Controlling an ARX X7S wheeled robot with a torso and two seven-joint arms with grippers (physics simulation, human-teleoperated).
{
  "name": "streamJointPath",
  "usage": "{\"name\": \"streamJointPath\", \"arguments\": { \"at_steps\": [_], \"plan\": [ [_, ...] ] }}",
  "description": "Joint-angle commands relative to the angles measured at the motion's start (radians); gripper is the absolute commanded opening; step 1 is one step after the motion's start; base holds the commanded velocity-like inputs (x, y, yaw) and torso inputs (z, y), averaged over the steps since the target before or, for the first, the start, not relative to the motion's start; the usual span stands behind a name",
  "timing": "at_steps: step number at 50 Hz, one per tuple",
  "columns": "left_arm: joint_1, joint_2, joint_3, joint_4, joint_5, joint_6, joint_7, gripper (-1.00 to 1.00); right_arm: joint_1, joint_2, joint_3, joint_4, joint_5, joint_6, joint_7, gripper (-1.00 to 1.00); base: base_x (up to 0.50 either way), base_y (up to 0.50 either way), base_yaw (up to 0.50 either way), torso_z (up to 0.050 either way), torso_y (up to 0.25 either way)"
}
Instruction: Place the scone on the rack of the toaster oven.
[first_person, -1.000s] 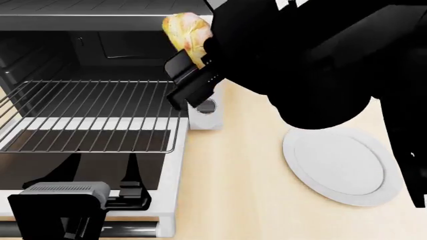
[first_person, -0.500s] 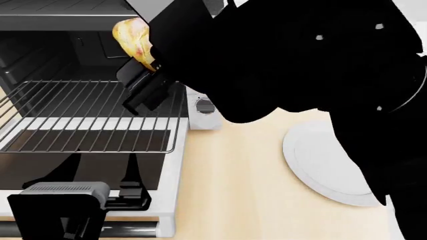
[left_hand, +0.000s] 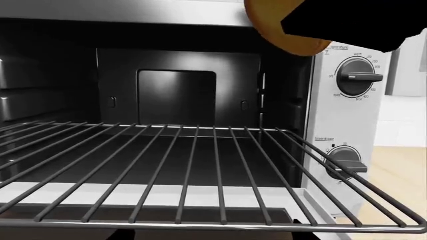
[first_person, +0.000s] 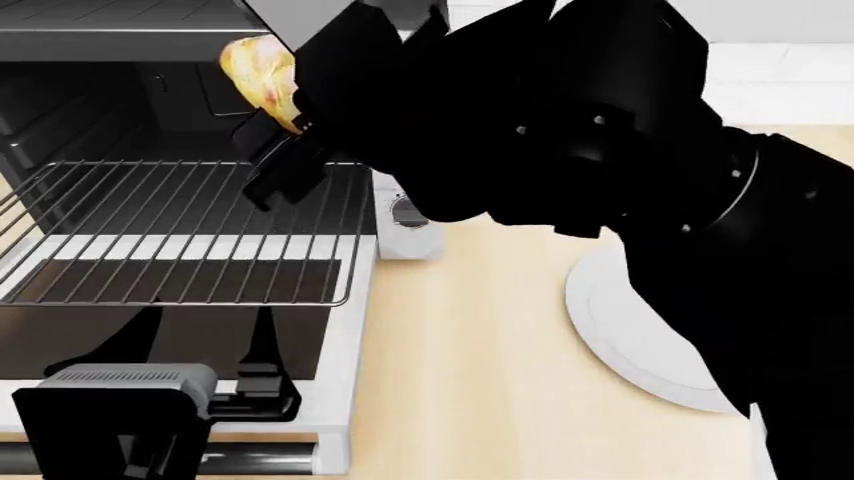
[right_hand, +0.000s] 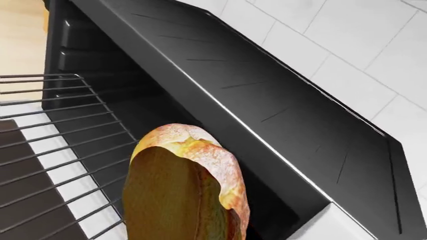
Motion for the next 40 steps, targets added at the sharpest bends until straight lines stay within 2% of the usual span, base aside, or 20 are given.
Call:
{"name": "streamJointPath", "arguments": {
  "at_steps": [1, 10, 25, 40],
  "plan": [
    [0.063, 0.008, 0.019, -0.029, -0.025, -0.005, 0.003, 1.00, -0.028, -0.038, -0.055, 0.064, -0.095, -0.088, -0.101, -1.00, 0.00, 0.00, 0.00, 0.000, 0.000],
    [0.062, 0.010, 0.017, -0.025, -0.026, -0.011, 0.005, 1.00, -0.010, -0.083, -0.073, 0.120, -0.081, -0.094, -0.132, -1.00, 0.00, 0.00, 0.00, 0.000, 0.000],
    [0.068, 0.008, 0.012, -0.028, -0.028, -0.005, 0.012, 1.00, -0.006, -0.100, -0.207, 0.212, -0.051, -0.253, -0.186, -1.00, 0.00, 0.00, 0.00, 0.000, 0.000],
    [0.077, 0.002, 0.006, -0.030, -0.030, 0.008, 0.018, 1.00, -0.014, -0.103, -0.496, 0.438, 0.073, -0.584, -0.296, -1.00, 0.00, 0.00, 0.00, 0.000, 0.000]
  ]
}}
